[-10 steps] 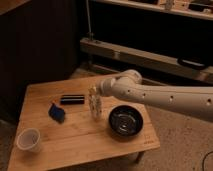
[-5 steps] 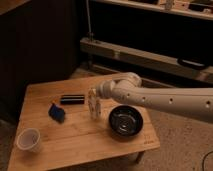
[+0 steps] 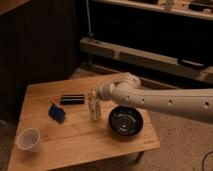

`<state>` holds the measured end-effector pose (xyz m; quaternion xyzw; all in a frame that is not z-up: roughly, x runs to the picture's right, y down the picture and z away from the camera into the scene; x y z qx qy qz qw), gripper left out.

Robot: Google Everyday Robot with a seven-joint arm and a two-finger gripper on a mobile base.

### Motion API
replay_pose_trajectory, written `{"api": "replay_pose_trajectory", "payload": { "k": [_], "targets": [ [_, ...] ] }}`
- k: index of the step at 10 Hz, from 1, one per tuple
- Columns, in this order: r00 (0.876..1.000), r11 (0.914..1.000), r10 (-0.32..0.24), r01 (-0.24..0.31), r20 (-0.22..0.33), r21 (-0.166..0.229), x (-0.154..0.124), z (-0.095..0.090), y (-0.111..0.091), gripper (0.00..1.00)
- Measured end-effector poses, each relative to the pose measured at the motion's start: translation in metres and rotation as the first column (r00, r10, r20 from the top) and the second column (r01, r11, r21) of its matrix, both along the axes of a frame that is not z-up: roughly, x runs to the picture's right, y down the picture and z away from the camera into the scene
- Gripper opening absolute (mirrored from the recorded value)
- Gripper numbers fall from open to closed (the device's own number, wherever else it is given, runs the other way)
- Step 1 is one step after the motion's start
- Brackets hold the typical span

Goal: Stand the bottle upright

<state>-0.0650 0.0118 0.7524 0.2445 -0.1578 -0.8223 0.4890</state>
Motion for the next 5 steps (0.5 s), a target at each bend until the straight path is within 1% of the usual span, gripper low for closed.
{"api": "replay_pose_trajectory", "payload": {
  "k": [5],
  "targets": [
    [1.000,0.9999,-0.003,0.002,0.000,-0.011,-0.0007,0.0026,0.0076,0.37]
  ]
}}
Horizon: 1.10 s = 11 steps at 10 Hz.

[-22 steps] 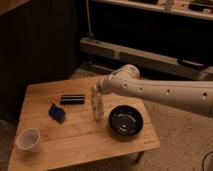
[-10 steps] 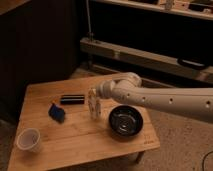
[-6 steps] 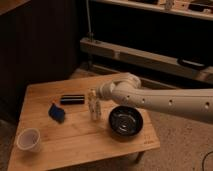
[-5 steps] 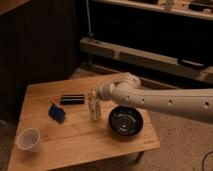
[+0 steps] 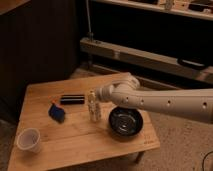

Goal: Stand the bottle upright

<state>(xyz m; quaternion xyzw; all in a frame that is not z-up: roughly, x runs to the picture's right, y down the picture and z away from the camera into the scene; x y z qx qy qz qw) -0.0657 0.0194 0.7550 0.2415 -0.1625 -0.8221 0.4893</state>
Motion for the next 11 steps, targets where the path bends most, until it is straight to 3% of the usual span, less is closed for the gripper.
{"api": "replay_pose_trajectory", "payload": {
  "k": [5,9,11],
  "targets": [
    [1.000,0.9997,-0.003,0.003,-0.016,-0.024,0.006,-0.001,0.013,0.38],
    [1.000,0.9995,-0.005,0.004,-0.031,-0.030,0.008,-0.002,0.014,0.76],
    [0.999,0.9994,-0.008,0.007,-0.035,-0.033,0.007,-0.003,0.012,0.80]
  ]
}}
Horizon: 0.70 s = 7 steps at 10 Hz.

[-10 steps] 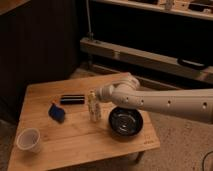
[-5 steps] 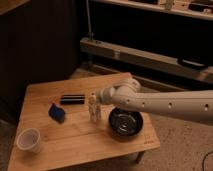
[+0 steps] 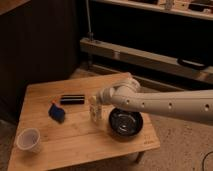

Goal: Stand the bottle upright

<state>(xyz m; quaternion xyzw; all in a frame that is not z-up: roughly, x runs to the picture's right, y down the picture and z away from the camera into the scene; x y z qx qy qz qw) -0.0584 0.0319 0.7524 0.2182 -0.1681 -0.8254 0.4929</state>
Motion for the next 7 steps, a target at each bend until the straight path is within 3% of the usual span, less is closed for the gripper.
{"api": "replay_pose_trajectory", "payload": {
  "k": [4,7],
  "targets": [
    [1.000,0.9997,-0.004,0.004,0.001,-0.023,-0.002,0.001,-0.003,0.80],
    [1.000,0.9989,0.016,-0.017,-0.014,-0.043,-0.002,-0.006,-0.031,0.80]
  ]
}}
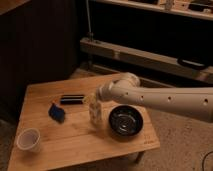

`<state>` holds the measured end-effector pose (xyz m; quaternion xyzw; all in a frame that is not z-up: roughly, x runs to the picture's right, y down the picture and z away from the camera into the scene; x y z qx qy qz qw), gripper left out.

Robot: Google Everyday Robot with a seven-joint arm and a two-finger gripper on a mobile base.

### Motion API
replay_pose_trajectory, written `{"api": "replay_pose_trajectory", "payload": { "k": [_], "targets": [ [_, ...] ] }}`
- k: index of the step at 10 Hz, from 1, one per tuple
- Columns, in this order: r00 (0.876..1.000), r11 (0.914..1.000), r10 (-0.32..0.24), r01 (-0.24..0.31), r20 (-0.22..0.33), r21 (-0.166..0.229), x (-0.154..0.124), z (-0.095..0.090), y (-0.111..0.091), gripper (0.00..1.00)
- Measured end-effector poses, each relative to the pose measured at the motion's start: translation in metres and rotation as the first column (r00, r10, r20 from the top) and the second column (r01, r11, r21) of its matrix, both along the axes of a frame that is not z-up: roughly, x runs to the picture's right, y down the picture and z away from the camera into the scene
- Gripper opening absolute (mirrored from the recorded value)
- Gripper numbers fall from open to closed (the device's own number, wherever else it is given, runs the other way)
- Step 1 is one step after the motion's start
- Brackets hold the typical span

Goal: Stand the bottle upright

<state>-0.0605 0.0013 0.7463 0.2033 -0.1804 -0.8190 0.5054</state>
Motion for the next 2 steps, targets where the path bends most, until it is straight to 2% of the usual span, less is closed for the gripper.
{"api": "replay_pose_trajectory", "payload": {
  "k": [1,2],
  "targets": [
    [1.000,1.0000,0.008,-0.008,-0.005,-0.002,-0.0016,-0.0028,-0.0114,0.80],
    [1.000,1.0000,0.006,-0.006,-0.002,-0.001,-0.0039,-0.0037,-0.0125,0.80]
  ]
}}
